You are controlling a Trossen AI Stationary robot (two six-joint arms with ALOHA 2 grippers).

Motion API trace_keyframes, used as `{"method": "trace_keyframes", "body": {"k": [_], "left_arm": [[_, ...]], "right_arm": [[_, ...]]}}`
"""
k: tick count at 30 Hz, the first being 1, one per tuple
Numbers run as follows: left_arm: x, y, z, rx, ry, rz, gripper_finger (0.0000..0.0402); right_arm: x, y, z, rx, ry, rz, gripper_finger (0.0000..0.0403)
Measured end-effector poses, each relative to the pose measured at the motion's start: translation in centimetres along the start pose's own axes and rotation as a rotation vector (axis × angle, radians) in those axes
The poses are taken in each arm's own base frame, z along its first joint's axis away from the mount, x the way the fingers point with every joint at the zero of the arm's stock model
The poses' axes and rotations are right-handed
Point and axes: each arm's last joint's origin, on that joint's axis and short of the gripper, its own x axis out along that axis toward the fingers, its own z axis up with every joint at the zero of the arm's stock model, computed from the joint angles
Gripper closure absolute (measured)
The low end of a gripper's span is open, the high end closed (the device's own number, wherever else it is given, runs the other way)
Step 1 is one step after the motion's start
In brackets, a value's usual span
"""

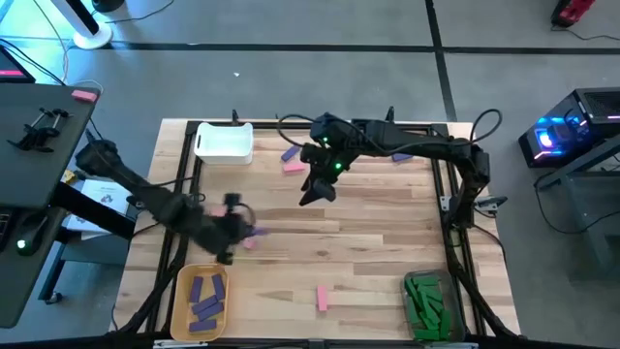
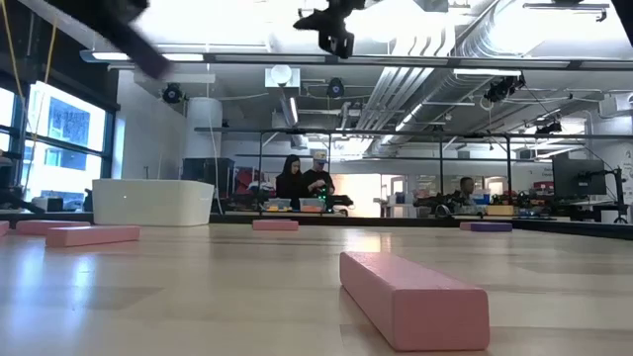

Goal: Sort blocks
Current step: Put the blue wooden block into the yellow bin

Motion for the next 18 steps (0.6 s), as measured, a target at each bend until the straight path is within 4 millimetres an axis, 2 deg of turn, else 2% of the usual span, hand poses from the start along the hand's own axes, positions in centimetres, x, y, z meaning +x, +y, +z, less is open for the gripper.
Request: {"method": "trace_keyframes", "body": {"k": [4,9,13,18], "left_arm": [[-2.7,-2.7,-1.4,-0.335,0.055,-0.240,0.0375],[-5.0,-7.2,-3.4,-0.540,0.305,-0.459,0.0375],[-6.3,-10.2,-6.0,-0.605,0.478,-0.464,0.0376],[-5.6,-12.1,-8.2,-0.662,0.559,-0.354,0.0376]], "right_arm": [[1.1,-1.1,0.1,-0.052,0.001,-0.078,0.0188],[2.2,-3.0,0.0,-0.057,0.028,-0.141,0.0187],[2.0,-3.9,0.2,-0.093,0.021,-0.156,0.0187],[1.3,-4.6,0.3,-0.095,0.017,-0.168,0.0187]]}}
